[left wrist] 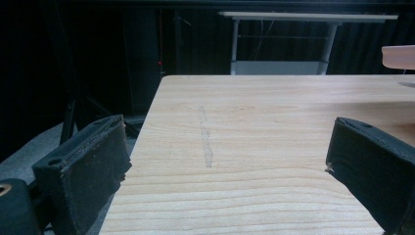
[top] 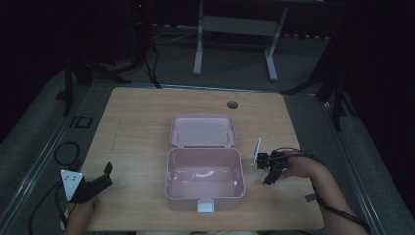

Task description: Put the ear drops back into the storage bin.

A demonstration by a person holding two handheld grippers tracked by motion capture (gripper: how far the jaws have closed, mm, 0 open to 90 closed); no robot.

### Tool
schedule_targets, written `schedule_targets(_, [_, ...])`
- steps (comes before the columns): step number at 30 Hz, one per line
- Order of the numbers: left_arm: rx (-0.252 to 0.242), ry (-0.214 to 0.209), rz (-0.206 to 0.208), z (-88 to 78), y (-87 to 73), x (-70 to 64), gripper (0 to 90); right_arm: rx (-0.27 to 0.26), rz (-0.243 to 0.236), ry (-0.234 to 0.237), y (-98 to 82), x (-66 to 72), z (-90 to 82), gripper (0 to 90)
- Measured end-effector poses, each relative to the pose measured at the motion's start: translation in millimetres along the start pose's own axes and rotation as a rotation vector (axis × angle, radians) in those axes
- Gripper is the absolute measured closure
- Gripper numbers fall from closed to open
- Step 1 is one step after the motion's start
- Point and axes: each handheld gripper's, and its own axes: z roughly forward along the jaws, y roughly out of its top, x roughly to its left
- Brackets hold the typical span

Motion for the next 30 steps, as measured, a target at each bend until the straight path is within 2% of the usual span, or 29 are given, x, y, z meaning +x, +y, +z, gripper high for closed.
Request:
schedule_targets(1, [0.0,0.0,0.0,0.0,0.0,0.0,2.4,0.0,0.0,0.0,0.0,0.0,0.0,59.1])
schedule_targets(5, [-0.001,0.0,0.0,0.0,0.0,-0.1,2.4,0.021,-0.069,-0.024,-0.5,9.7,-0.9,59.1])
schedule_targets(11, [-0.002,0.0,0.0,-0.1,-0.1,-0.1,2.4,0.04,-0.157,-0.034,-0.6,21.7,-2.8,59.2])
schedule_targets(19, [-0.002,0.0,0.0,-0.1,-0.1,-0.1,2.4,0.068,-0.243,-0.046,0.0,32.9,-4.9,59.2])
schedule_targets(22, [0.001,0.0,-0.002,0.0,0.0,0.2,2.3,0.069,-0.256,-0.06,2.1,35.2,-4.7,59.2])
schedule_targets(26, [0.001,0.001,-0.007,-0.1,0.0,0.6,2.4,0.057,-0.275,-0.049,4.4,37.9,-4.9,59.2])
schedule_targets(30, [0.001,0.001,-0.006,-0.1,0.0,0.6,2.4,0.056,-0.269,-0.044,4.7,38.0,-7.3,59.2])
